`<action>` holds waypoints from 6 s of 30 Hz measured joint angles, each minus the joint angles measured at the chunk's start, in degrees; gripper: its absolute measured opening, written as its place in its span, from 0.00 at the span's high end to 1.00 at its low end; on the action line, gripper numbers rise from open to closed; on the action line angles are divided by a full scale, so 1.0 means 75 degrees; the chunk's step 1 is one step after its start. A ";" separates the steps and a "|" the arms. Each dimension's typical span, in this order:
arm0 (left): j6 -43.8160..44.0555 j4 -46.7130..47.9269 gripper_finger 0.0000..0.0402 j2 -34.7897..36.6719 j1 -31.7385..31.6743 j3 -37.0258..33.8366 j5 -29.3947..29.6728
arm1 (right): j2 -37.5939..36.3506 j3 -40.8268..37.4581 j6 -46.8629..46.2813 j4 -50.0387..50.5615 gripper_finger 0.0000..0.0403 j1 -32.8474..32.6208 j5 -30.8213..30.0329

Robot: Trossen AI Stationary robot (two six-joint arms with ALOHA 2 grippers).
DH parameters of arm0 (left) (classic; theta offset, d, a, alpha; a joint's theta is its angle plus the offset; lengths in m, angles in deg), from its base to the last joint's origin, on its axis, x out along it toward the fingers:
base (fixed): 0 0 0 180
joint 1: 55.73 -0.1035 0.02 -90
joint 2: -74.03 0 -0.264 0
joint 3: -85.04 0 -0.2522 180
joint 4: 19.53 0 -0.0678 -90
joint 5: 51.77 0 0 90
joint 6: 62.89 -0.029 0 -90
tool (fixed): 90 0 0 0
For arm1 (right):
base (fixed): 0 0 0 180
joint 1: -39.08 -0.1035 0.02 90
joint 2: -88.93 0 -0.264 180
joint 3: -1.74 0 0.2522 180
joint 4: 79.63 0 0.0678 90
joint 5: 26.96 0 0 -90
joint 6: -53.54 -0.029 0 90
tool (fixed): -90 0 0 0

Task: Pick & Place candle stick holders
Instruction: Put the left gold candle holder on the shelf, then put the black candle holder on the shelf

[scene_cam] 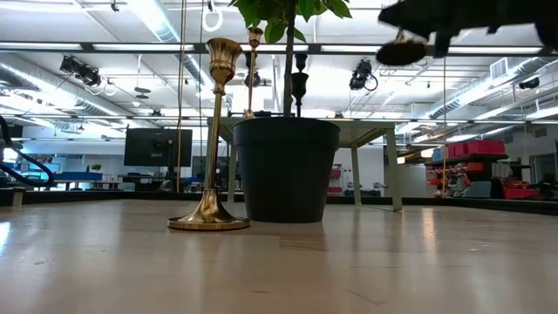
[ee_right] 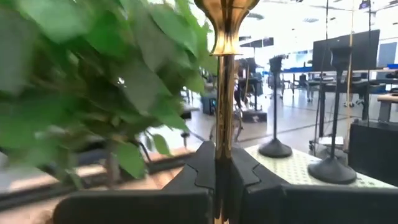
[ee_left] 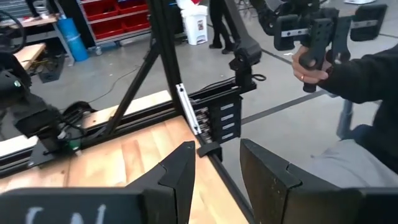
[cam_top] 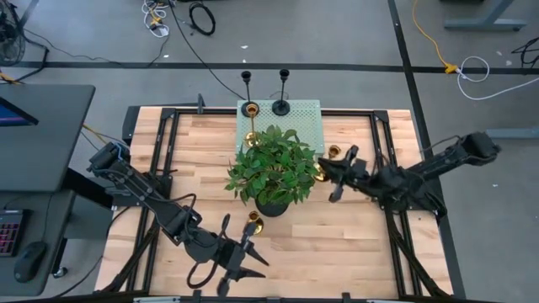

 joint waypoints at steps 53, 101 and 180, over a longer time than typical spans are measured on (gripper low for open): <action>-0.0365 0.0664 0.67 -0.0006 -0.0714 0.0003 0.1100 | 0.5145 0.2361 -0.0946 -0.2018 0.99 0.5920 0.7449; -0.0326 0.0666 0.67 -0.0006 -0.0711 0.0003 0.1100 | 0.5419 0.2362 -0.1147 -0.2331 0.91 0.5661 0.7367; -0.0193 0.0662 0.67 -0.0006 -0.0669 0.0000 0.0779 | 0.4942 0.0575 -0.0468 -0.2606 0.50 0.2639 0.4617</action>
